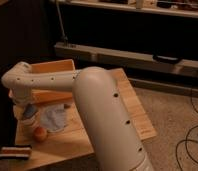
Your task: Place sponge in table surface
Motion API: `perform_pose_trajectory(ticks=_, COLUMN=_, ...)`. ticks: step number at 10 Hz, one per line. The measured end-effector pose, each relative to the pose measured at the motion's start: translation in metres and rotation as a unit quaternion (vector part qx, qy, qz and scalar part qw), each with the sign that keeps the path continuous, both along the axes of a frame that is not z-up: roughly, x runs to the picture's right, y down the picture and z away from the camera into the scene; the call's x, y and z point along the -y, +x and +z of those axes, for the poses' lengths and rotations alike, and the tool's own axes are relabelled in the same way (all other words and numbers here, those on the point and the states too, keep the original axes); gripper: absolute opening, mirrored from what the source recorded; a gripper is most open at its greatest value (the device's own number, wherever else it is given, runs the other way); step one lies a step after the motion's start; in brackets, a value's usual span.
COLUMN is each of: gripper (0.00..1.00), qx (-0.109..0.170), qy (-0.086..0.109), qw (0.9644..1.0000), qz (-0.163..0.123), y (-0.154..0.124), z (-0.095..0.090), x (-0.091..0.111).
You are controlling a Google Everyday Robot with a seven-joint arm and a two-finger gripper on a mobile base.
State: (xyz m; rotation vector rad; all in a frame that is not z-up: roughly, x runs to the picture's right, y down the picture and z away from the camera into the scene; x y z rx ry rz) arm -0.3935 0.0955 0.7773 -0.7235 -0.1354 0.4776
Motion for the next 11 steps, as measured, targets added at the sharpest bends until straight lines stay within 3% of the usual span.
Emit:
perform_pose_trajectory(ticks=5, gripper=0.55, qx=-0.005, qy=-0.001, qw=1.0000, qz=0.001, y=0.003, z=0.008, x=0.004)
perform_pose_trajectory(ticks=7, gripper=0.55, qx=0.007, qy=-0.004, qw=1.0000, qz=0.006, y=0.003, z=0.004, x=0.008)
perform_pose_trajectory(ticks=11, gripper=0.55, qx=0.042, qy=0.017, qw=0.9990, qz=0.002, y=-0.003, z=-0.045, x=0.041)
